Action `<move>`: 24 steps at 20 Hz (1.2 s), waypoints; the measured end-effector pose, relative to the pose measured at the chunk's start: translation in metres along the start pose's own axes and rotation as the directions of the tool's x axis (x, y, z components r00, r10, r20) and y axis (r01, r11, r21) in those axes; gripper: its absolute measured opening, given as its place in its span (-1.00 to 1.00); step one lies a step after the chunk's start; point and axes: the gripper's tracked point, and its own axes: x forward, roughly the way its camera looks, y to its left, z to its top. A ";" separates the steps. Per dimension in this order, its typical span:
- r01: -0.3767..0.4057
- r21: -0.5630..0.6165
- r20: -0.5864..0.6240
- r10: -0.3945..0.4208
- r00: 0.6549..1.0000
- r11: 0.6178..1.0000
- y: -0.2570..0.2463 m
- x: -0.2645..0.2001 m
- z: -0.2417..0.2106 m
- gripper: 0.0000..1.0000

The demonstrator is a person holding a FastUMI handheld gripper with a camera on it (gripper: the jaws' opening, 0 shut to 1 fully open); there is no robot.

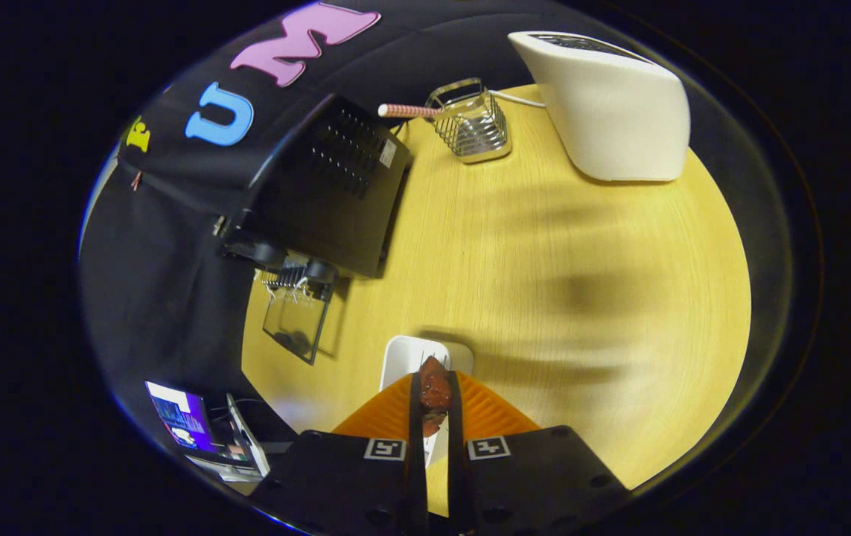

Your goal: Open the toaster oven, put the food inside, and close the toaster oven door.

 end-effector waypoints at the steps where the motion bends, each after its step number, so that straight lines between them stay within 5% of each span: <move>1: 0.027 -0.030 0.029 -0.026 0.999 0.999 0.000 -0.008 -0.001 -0.72; 4: 0.112 -0.081 0.125 -0.101 0.987 0.990 0.008 -0.031 0.003 -0.72; 8: 0.121 -0.071 0.312 -0.093 0.945 0.990 0.062 -0.065 0.021 -0.72; 14: -0.002 -0.007 0.459 0.005 0.888 1.000 0.178 -0.061 0.014 -0.72; 24: -0.155 0.098 0.551 0.076 0.831 0.983 0.307 0.044 0.034 -0.72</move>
